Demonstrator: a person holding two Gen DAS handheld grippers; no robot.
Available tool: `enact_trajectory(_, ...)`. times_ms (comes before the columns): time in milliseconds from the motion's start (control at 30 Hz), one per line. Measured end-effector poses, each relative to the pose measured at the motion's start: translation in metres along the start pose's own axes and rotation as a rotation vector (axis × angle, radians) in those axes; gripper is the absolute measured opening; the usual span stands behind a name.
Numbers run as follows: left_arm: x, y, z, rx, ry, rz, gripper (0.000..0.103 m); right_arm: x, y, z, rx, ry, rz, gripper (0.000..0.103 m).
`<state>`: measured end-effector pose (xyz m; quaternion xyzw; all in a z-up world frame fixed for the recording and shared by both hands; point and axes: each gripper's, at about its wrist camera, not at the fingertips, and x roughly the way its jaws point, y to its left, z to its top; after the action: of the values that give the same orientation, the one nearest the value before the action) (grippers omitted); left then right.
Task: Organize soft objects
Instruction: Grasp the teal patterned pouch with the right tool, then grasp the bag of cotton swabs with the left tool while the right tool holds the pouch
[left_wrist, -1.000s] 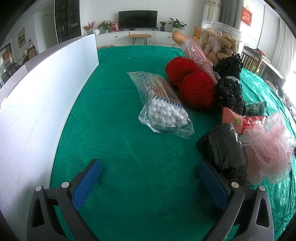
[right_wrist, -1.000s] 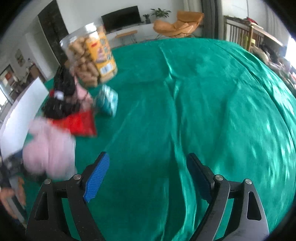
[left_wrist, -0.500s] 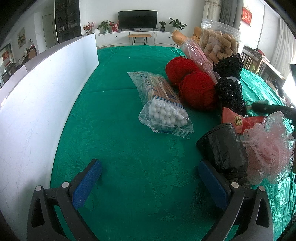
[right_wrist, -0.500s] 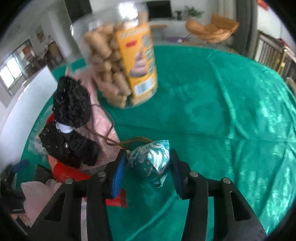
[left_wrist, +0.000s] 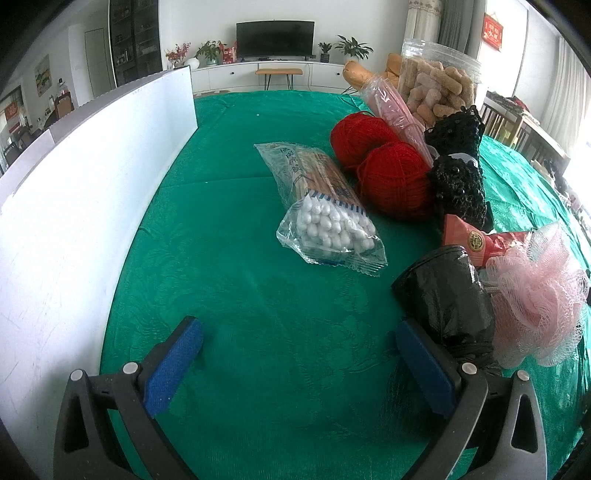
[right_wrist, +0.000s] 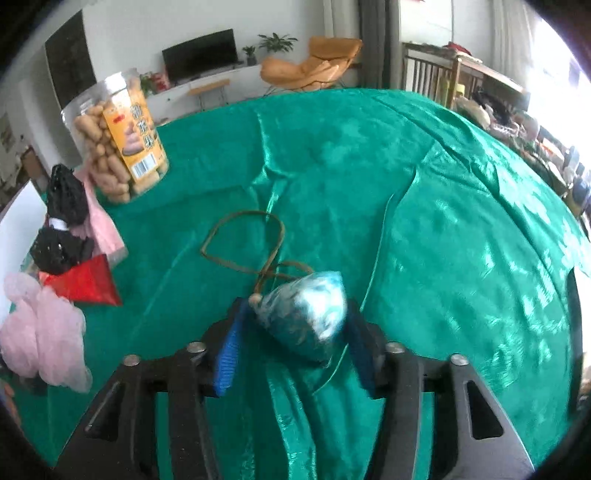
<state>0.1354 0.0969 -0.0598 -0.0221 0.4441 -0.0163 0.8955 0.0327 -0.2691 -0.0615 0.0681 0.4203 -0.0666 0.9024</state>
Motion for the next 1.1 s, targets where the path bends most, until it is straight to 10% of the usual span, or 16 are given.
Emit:
enact_trajectory(300,-0.003,0.003,0.001,-0.004,0.034,-0.003,0.103,0.004,0.008,-0.003,-0.069,0.02,-0.048,0.076)
enact_trajectory(500,-0.032,0.026,0.029,-0.159,-0.07,-0.141,0.103,0.004,0.008,-0.003,-0.069,0.02,-0.049,0.076)
enact_trajectory(833,0.062,-0.003,0.089,0.014,0.157,-0.08,0.099,0.003,0.009,-0.005,-0.067,0.019,-0.046,0.076)
enact_trajectory(933,0.071,-0.01,0.088,0.078,0.159,-0.039,0.075,0.003,0.009,-0.005,-0.067,0.019,-0.046,0.076)
enact_trajectory(967,0.069,-0.011,0.087,0.104,0.138,-0.017,0.05,0.003,0.009,-0.005,-0.067,0.019,-0.046,0.076)
enact_trajectory(1100,0.051,-0.002,0.068,0.092,0.116,-0.04,0.039,0.003,0.009,-0.005,-0.067,0.019,-0.045,0.076)
